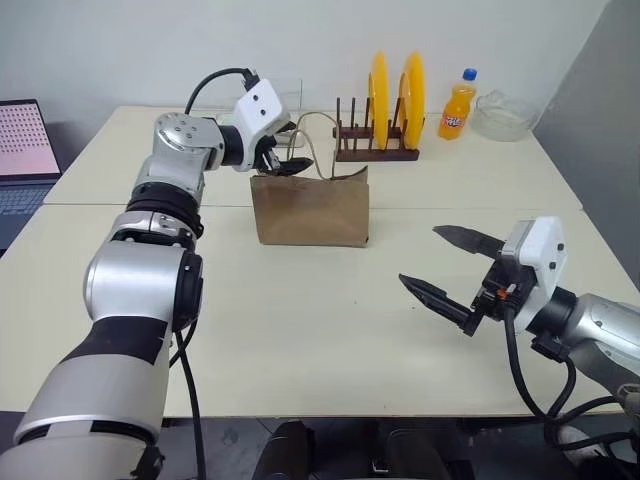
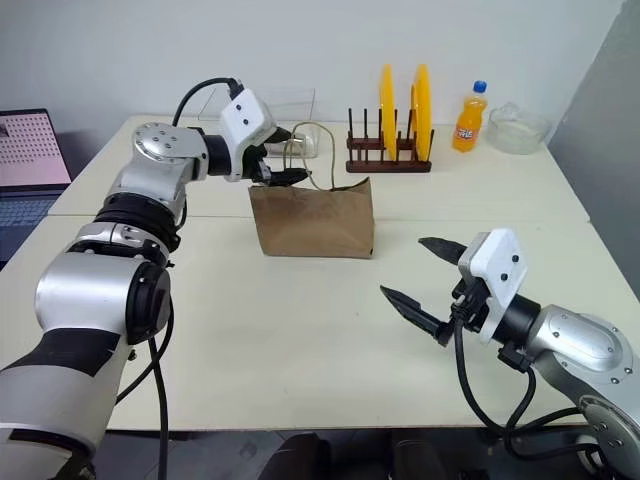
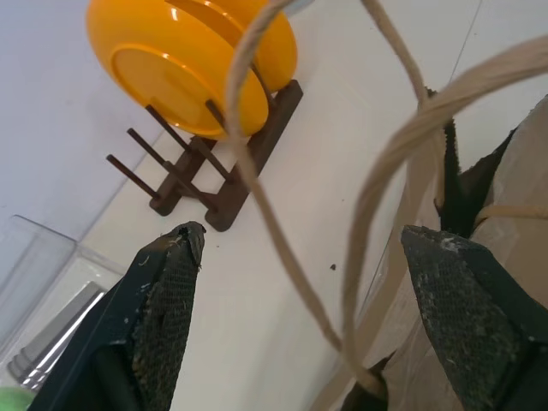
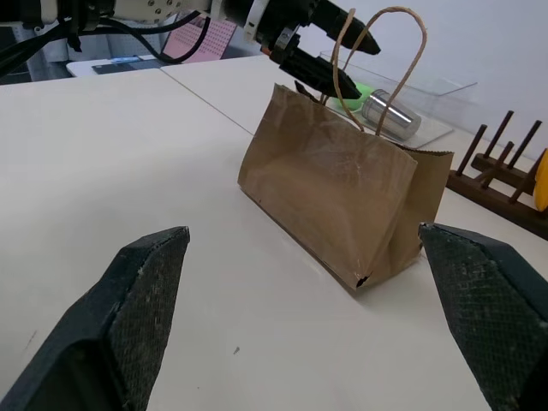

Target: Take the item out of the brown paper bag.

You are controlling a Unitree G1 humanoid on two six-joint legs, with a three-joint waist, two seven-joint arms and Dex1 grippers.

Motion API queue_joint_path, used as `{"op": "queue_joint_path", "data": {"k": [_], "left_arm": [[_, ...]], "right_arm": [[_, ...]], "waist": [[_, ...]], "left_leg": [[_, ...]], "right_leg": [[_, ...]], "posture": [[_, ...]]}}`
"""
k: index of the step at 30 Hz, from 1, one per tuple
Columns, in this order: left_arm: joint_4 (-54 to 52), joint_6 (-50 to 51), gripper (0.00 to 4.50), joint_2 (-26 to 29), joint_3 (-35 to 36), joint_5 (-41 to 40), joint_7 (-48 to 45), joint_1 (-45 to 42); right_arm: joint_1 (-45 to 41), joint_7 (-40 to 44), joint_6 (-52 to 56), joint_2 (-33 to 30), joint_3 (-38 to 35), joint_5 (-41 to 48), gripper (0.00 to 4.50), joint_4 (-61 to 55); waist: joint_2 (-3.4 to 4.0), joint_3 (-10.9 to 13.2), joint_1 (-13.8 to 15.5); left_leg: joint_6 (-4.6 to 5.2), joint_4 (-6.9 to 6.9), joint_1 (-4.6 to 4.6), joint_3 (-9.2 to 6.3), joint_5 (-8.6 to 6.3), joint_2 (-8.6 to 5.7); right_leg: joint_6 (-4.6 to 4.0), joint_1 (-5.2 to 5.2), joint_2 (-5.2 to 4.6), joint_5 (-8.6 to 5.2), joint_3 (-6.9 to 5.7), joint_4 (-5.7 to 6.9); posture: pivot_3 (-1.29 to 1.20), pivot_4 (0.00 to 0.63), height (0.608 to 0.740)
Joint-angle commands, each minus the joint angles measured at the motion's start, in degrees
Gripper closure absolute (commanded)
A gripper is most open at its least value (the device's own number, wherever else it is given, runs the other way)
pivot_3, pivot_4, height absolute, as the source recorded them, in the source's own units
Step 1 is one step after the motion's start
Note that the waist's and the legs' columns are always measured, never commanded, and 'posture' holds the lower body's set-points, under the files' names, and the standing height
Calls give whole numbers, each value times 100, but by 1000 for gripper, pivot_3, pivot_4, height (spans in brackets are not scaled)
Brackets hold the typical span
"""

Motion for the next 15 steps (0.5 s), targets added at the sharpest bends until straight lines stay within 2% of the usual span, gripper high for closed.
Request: {"op": "queue_joint_path", "data": {"k": [1,7,11,13,15], "left_arm": [[-617,95,636,249,144,-324,-509,176],[-2518,1005,636,775,357,-980,-1265,1358],[-4088,1957,636,1103,550,-1405,-1233,2222],[-5440,2756,636,1381,937,-1872,-1155,3037],[-6571,3326,603,1548,1233,-2306,-1089,3739]], "right_arm": [[-194,164,-187,-63,74,-185,0,93],[-536,499,-294,-62,395,-433,0,441],[-691,777,-417,-101,574,-685,0,665],[-1112,1007,-604,-45,835,-959,0,1130],[-1561,1168,-801,68,1096,-1231,372,1600]], "waist": [[0,0,-16],[1,0,-69],[1,0,-95],[1,0,-115],[3,-1,-171]], "left_leg": [[0,0,2,2,0,0],[0,-2,12,5,0,5],[-1,-1,13,2,0,5],[-1,-1,13,1,0,5],[-1,0,18,7,0,5]], "right_leg": [[-1,0,0,1,2,0],[-24,1,2,13,8,3],[-25,3,1,14,9,2],[-25,5,0,14,8,2],[-25,5,-1,14,16,3]], "posture": [[0,150,740],[0,150,740],[0,150,740],[0,150,740],[0,150,740]]}}
